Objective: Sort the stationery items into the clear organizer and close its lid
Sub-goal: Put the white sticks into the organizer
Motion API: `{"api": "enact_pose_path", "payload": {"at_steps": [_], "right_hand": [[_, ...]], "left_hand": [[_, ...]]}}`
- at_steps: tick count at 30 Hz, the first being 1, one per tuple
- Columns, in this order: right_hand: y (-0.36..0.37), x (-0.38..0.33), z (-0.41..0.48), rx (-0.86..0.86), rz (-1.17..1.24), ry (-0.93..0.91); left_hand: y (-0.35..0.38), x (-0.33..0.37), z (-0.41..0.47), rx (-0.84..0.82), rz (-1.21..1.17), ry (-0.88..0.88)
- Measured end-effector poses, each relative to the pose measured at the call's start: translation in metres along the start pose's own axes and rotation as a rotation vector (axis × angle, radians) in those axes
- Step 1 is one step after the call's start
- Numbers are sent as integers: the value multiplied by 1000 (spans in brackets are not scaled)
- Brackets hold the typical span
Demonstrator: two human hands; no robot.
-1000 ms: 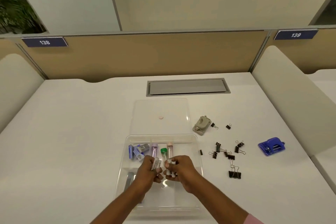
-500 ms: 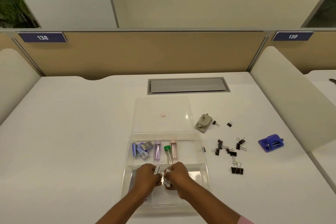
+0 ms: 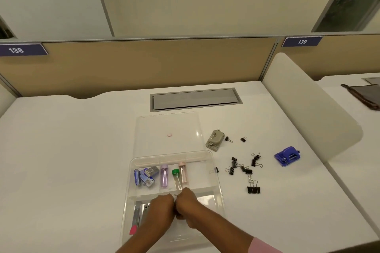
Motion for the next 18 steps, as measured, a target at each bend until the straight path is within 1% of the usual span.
{"api": "enact_pose_path", "payload": {"at_steps": [2, 3, 6, 7, 10, 15, 18], "right_hand": [[-1, -1, 2, -9, -36, 1], [-1, -2, -1, -30, -62, 9], [-5, -8, 0, -69, -222, -68], [-9, -9, 0, -54, -223, -80], [-18, -10, 8, -50, -164, -97], [-41, -19, -7, -160, -115, -188], [-60, -22, -11, -223, -7, -233]], "left_hand": [[7, 5, 1, -75, 49, 15], [10, 6, 1, -88, 65, 30], [12, 5, 1, -35, 87, 85], [12, 3, 0, -13, 88, 92], [6, 2, 2, 75, 82, 113], [-13, 12, 5, 184, 99, 126], [-27, 25, 10, 242, 57, 137]]}}
Point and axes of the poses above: each hand's wrist, its own z-axis towards the middle knuckle, its own y-axis out of the palm, x = y × z, the point moved 6 cm from there along z, towards the middle knuckle, and after that the axes turned 3 degrees about y, right-handed, at the moved point
